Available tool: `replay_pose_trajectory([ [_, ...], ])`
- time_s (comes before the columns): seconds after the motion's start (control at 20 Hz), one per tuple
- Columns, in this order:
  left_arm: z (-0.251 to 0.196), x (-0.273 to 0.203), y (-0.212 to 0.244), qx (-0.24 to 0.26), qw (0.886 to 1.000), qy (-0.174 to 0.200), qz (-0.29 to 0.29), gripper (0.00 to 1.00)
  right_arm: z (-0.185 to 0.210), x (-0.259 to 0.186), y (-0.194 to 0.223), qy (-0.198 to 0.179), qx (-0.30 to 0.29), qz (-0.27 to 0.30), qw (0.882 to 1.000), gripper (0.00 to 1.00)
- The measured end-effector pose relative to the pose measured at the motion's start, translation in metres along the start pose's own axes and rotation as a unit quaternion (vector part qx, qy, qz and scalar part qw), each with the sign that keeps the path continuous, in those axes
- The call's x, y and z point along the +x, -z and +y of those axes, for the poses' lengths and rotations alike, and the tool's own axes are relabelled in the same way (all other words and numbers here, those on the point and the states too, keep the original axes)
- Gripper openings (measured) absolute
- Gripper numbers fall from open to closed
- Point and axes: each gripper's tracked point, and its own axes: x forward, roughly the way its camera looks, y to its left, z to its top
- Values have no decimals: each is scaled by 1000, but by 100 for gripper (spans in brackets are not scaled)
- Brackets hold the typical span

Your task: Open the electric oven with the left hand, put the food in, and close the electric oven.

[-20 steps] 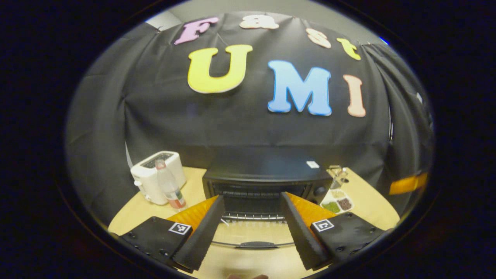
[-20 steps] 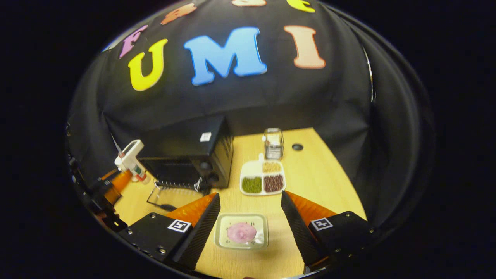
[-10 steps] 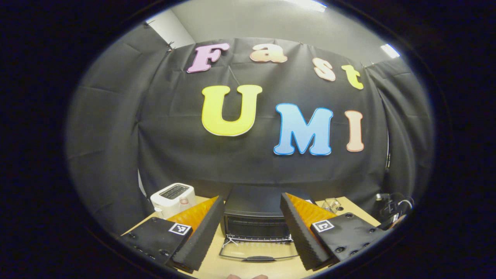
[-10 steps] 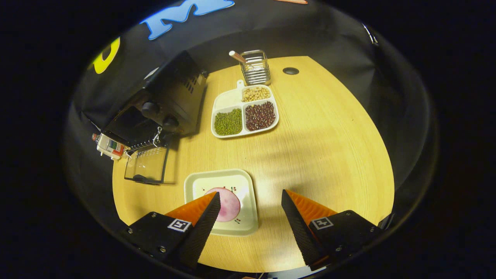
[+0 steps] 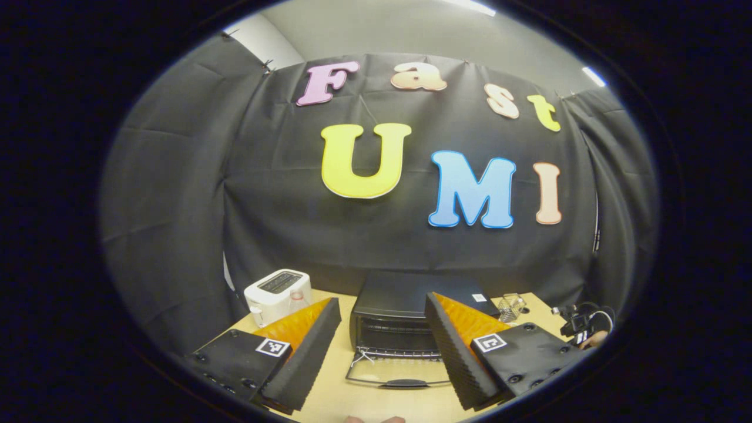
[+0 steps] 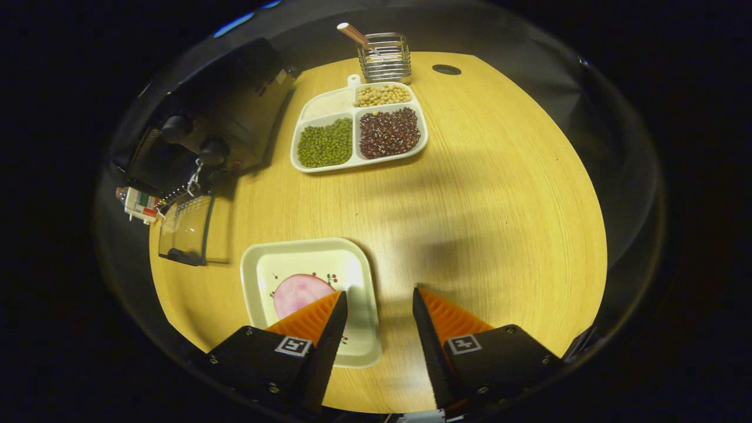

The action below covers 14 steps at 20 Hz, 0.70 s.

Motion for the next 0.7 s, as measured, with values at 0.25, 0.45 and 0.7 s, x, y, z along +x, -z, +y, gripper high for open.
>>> replay_pose_trajectory([
  [0.25, 5, 3, 2, -7, 1000, -2, 2, 100, 4, 11, 1, 17, -18, 11, 1000, 71],
  [0.45, 4, 6, 9, -12, 1000, -2, 9, 100, 3, 8, 1, 15, -23, 14, 1000, 17],
  [0.7, 7, 3, 10, -15, 1000, -3, 10, 100, 4, 6, 3, 6, -31, 8, 999, 4],
])
